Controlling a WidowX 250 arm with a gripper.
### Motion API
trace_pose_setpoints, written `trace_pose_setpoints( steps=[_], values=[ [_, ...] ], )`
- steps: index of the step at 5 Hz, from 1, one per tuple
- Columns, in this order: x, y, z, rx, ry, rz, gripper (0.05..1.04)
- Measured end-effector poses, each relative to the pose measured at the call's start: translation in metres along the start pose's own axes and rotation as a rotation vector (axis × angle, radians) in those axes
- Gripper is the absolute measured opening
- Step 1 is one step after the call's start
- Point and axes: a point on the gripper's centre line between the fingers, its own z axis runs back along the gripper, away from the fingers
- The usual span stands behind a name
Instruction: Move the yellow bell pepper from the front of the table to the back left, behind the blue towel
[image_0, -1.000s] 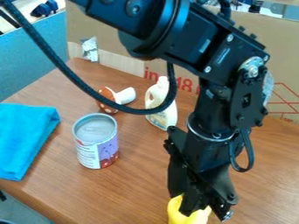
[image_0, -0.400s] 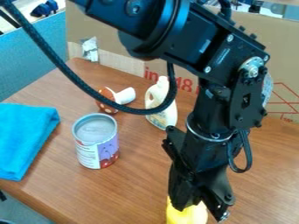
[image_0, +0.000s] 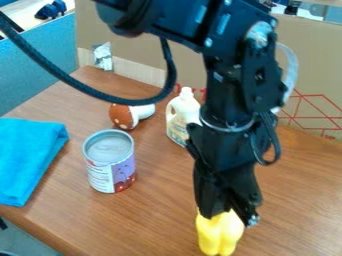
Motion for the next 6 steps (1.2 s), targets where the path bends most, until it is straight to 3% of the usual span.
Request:
trace_pose_setpoints(
  steps=[1, 2, 4, 6],
  values=[
    [0.012, 0.010, -0.008, -0.015, 0.021, -0.023, 0.095],
    [0.023, 0.025, -0.002, -0.010, 0.014, -0.010, 0.095],
    [-0.013, 0.084, 0.053, 0.021, -0.113, 0.154, 0.095],
    [-0.063, 0.141, 0.064, 0.064, -0.112, 0.365, 0.095]
  ],
)
